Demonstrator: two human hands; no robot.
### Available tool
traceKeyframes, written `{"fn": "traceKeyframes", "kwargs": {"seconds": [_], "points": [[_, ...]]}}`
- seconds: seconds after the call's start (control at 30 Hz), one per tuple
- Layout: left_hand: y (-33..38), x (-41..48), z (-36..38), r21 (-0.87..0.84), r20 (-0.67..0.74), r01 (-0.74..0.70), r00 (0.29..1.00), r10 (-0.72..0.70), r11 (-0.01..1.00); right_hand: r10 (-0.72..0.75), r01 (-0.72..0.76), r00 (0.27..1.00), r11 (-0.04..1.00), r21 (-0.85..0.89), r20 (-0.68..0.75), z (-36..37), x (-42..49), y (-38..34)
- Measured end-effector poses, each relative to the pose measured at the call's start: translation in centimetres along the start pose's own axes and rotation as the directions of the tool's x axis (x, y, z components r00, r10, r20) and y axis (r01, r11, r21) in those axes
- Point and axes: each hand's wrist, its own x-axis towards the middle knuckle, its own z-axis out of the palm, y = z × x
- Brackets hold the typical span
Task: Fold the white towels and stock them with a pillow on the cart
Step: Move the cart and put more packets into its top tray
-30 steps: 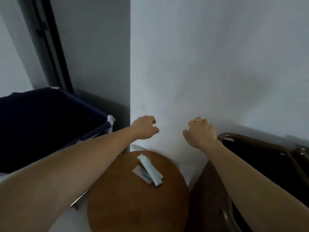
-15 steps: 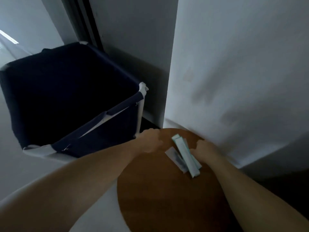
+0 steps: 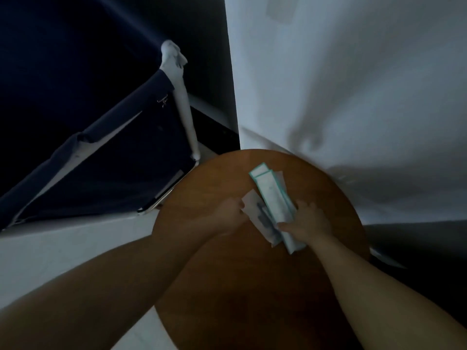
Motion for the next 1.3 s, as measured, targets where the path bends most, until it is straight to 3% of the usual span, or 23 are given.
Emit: {"fn": "traceKeyframes", "kwargs": {"seconds": [0.17,0.3,0.43,0.57,0.7,0.8,0.97,1.03,1.1,1.17,1.3], "points": [[0.3,0.6,-0.4,-0.069,-0.026,0.066,0.997,-0.068,0.995,0.048,-0.041,0.997,0.993,0.115,-0.055,1.7,0.7,0.5],[1.7,-0.6,-1.2,0.016,0.002,0.043,0.999,-0.043,0.999,0.096,-0.096,0.995,0.924,0.37,0.018,1.7,0.3,0.7],[2.3,-1.9,-1.4,0.026,0.009,0.03,1.0,-0.03,0.999,0.095,-0.125,0.992,0.861,0.494,0.085,1.0,-1.3,0.6],[3.6,-3.9,-1.5,-0.008,-0.005,-0.005,1.0,0.005,1.0,0.094,-0.065,0.995,0.823,0.565,-0.022,0.6,-3.9,0.2],[4.5,-6.9,-1.8,-0.211,-0.024,0.011,1.0,-0.017,0.977,0.096,0.035,0.986,0.677,0.735,-0.135,0.1,-8.0,-1.8],[5.2,-10.7,-2.7,-0.531,-0.014,0.012,1.0,-0.024,0.847,0.045,0.104,0.988,0.528,0.843,-0.15,-0.3,-12.2,-3.8],[5.5,-17.9,-5.5,-0.712,-0.113,-0.202,0.978,0.174,0.673,-0.05,0.223,0.974,0.378,0.898,-0.221,-1.5,-20.4,-6.6],[5.8,-20.9,-6.5,-0.717,-0.138,-0.262,0.962,0.236,0.646,-0.066,0.272,0.961,0.373,0.887,-0.268,-2.2,-24.0,-7.3],[6.0,-23.2,-7.7,-0.705,-0.199,-0.327,0.943,0.268,0.629,-0.018,0.353,0.92,0.467,0.811,-0.391,-3.2,-27.2,-7.6],[6.0,-24.8,-9.1,-0.639,-0.272,-0.394,0.919,0.286,0.661,0.077,0.402,0.851,0.543,0.737,-0.52,-4.3,-30.0,-7.5],[6.9,-28.5,-11.0,-0.529,-0.338,-0.465,0.883,0.327,0.709,0.163,0.419,0.786,0.568,0.708,-0.596,-6.0,-34.7,-7.0]]}}
